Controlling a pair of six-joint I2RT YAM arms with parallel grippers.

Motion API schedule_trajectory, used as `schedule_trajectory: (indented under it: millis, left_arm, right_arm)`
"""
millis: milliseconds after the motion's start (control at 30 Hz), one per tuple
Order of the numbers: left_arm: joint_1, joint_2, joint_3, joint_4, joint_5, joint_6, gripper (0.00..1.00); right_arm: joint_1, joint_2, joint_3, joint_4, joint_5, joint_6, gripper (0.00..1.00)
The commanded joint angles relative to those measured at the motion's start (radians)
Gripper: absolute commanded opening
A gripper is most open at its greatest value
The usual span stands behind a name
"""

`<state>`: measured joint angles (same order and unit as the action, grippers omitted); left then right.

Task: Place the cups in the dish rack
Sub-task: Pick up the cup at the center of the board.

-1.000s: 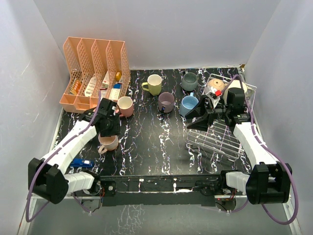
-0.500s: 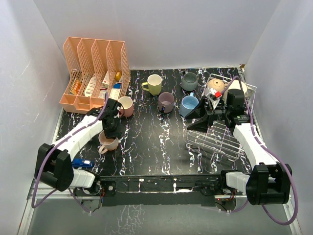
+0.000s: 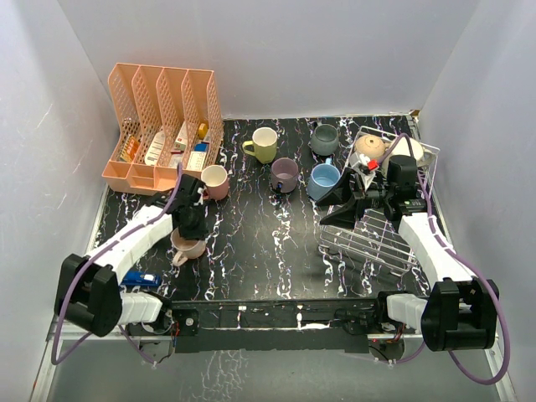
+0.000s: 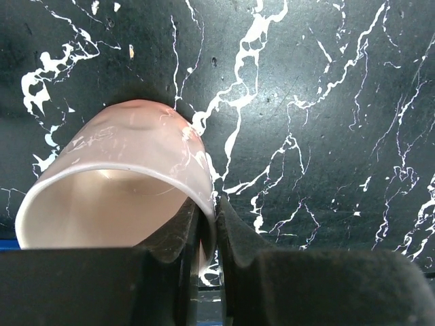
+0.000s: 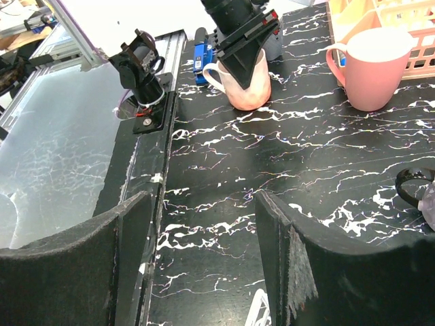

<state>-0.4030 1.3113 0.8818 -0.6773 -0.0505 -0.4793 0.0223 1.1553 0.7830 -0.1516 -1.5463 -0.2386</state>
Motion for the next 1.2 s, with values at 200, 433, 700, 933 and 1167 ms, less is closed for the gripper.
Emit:
schedule_trajectory:
  millis: [200,433,700,933,1167]
  left_arm:
    - [-0.017,-0.328,-0.111,0.169,0.259,-0.110,0.00]
    - [-0.028,-0.590,-0.252,0.568,0.475,-0.331,0.00]
    - [-0.031,-0.635,-0.370,1.060,0.514,-0.652,0.00]
    - [-0.054,-0.599,-0.392,1.396,0.418,-0.804,0.00]
    - [-0.115,-0.522,-0.353,1.586,0.301,-0.843,0.00]
  right_arm:
    - [0.001,-0.018,-0.031,0.069,-0.162,-0.055,0.65]
    - [0.003,-0.010,0.036,-0.044,-0.148,-0.083,0.64]
    - [0.081,0.015,0.270,-0.474,0.130,-0.365,0.64]
    - [0.176,0.020,0.294,-0.418,0.209,-0.218,0.65]
    - [0.235,-0.001,0.221,-0.025,0.193,0.263,0.79]
